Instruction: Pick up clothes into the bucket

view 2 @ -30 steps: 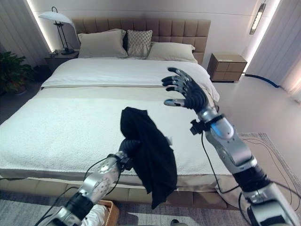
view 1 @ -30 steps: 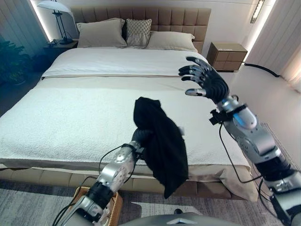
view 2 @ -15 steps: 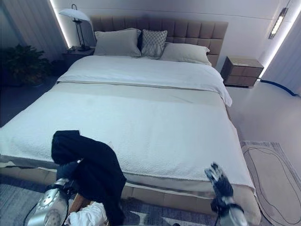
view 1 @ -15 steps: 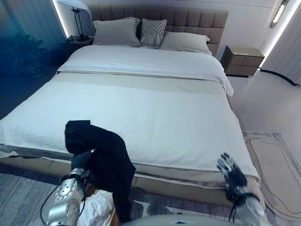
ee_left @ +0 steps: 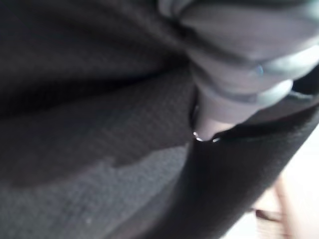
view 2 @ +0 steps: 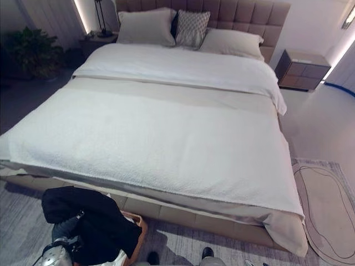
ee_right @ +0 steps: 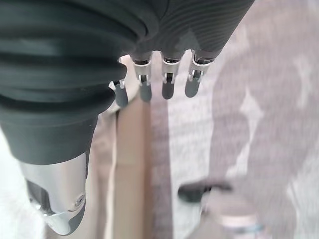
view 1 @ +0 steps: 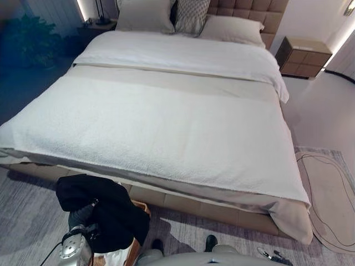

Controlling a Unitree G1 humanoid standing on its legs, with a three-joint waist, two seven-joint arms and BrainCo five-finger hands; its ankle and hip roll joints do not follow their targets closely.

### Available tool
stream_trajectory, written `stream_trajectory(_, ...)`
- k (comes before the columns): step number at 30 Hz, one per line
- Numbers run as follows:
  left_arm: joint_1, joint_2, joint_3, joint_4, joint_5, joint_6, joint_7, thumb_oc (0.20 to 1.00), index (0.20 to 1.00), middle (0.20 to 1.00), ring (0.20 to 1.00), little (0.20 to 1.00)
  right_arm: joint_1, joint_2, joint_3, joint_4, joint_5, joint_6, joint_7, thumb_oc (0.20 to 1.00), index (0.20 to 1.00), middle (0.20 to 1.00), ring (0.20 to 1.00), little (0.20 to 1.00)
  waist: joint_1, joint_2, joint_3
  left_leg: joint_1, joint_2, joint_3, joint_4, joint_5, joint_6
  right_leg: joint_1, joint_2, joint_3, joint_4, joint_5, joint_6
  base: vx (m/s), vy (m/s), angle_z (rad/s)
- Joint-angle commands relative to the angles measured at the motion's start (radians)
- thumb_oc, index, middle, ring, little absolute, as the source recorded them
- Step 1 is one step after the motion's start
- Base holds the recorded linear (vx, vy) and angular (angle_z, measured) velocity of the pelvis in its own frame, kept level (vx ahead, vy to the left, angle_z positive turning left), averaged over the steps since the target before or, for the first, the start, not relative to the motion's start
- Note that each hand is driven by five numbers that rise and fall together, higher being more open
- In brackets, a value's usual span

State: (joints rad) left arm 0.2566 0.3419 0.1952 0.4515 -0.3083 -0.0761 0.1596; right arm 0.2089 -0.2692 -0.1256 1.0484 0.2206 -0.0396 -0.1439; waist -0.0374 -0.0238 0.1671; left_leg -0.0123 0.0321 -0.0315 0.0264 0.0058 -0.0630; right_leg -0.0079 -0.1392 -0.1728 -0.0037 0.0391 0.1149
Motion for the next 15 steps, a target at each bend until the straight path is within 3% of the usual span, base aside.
stream_trajectory(1,-0.065,0.071,0.032,0.006,0.094,-0.078,0.097,0.2,0.2,0.2,0.2,0.2,-0.055,-0.026,0.025,0.005,-0.036,-0.036,-0.061,1.0,1.0,1.0,1.0,1.0,0.01,-0.042,0.037,-0.111,-0.032,-0.016,0.141,-0.05,0.004,-0.027,-0.016,0.003,0.071,-0.056,0.026,-0.09,0.042,0.06)
stream_trajectory(8,-0.121,0.123,0.076,0.139,0.17,-0.088,0.267,0.2,0.2,0.2,0.2,0.2,-0.09,-0.015,0.058,-0.002,-0.024,-0.067,-0.097,1.0,1.0,1.0,1.0,1.0,0.025,-0.07,0.099,-0.187,-0.025,-0.013,0.182,-0.049,0.003,-0.102,-0.012,0.014,0.088,-0.035,0.029,-0.07,0.017,0.01)
stream_trajectory(15,-0.131,0.185,0.124,0.172,0.181,-0.097,0.353,0.2,0.2,0.2,0.2,0.2,-0.11,0.01,0.097,0.013,-0.007,-0.081,-0.103,1.0,1.0,1.0,1.0,1.0,0.045,-0.09,0.134,-0.225,-0.023,-0.015,0.191,-0.044,0.0,-0.13,-0.012,0.017,0.077,-0.019,0.034,-0.02,0.008,-0.03)
